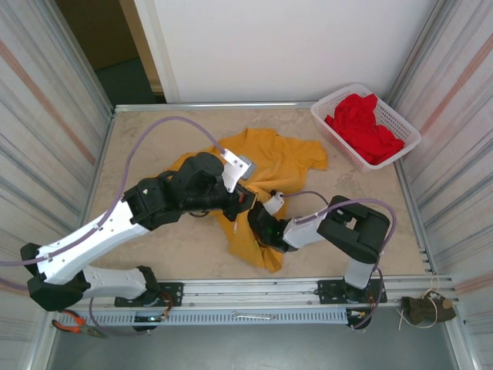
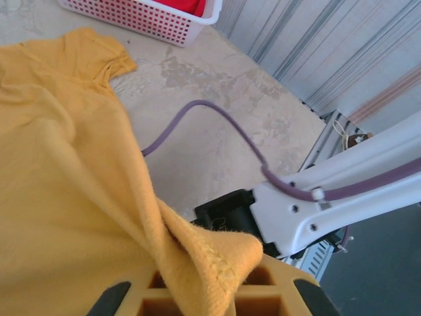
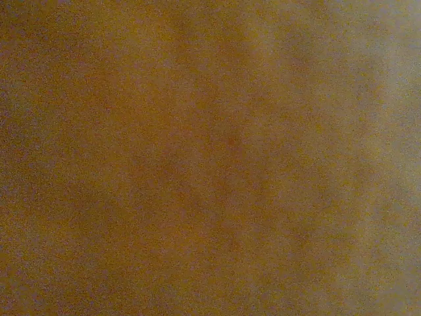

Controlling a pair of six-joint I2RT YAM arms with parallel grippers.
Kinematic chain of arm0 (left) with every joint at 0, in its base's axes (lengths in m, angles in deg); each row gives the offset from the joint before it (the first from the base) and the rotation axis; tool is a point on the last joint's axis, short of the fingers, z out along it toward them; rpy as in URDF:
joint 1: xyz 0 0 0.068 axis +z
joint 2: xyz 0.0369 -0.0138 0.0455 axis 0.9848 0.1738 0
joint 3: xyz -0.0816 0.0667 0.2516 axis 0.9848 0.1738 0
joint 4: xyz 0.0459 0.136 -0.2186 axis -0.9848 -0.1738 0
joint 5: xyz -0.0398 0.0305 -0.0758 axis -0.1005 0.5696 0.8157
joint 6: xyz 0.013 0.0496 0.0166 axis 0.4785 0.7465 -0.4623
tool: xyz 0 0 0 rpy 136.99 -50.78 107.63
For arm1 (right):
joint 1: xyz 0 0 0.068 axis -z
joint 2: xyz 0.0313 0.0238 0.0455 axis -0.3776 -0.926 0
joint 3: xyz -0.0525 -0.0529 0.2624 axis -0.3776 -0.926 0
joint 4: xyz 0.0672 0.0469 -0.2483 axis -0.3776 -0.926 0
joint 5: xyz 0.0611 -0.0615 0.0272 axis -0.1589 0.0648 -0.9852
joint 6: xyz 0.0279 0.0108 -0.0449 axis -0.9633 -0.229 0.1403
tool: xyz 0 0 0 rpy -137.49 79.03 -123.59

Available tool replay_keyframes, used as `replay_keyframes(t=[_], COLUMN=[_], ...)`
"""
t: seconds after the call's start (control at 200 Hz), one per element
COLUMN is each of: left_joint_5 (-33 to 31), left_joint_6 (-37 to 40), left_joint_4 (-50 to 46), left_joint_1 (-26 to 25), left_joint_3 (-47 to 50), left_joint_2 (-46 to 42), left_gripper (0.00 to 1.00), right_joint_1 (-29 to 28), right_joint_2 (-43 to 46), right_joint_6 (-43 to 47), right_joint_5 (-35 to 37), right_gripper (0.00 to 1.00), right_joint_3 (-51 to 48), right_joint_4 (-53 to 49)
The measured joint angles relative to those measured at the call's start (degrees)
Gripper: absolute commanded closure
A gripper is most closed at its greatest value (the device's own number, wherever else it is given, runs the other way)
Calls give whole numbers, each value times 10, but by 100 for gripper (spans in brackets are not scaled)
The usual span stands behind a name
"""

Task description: Fold the inside-out t-shirt

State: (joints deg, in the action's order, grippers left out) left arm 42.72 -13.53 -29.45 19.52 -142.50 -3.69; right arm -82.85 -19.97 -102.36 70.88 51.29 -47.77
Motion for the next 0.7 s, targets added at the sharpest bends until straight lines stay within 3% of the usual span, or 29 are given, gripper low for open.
replay_keyframes(t=[0.225,0.446,0.701], left_joint_5=[57,110,148], left_joint_6=[-20,-43,-58], left_joint_4=[22,51,71], left_joint_1=[0,-4,-3], left_joint_3=[-35,-47,-84], left_joint_2=[35,61,104], left_gripper=[100,100,100], right_joint_1=[33,74,81], right_joint_2=[-42,-50,-79], right_joint_6=[0,-9,-2], right_joint_5=[-38,-47,-75], right_gripper=[100,100,100], right_joint_3=[82,96,156], right_joint_4=[-21,-63,-78])
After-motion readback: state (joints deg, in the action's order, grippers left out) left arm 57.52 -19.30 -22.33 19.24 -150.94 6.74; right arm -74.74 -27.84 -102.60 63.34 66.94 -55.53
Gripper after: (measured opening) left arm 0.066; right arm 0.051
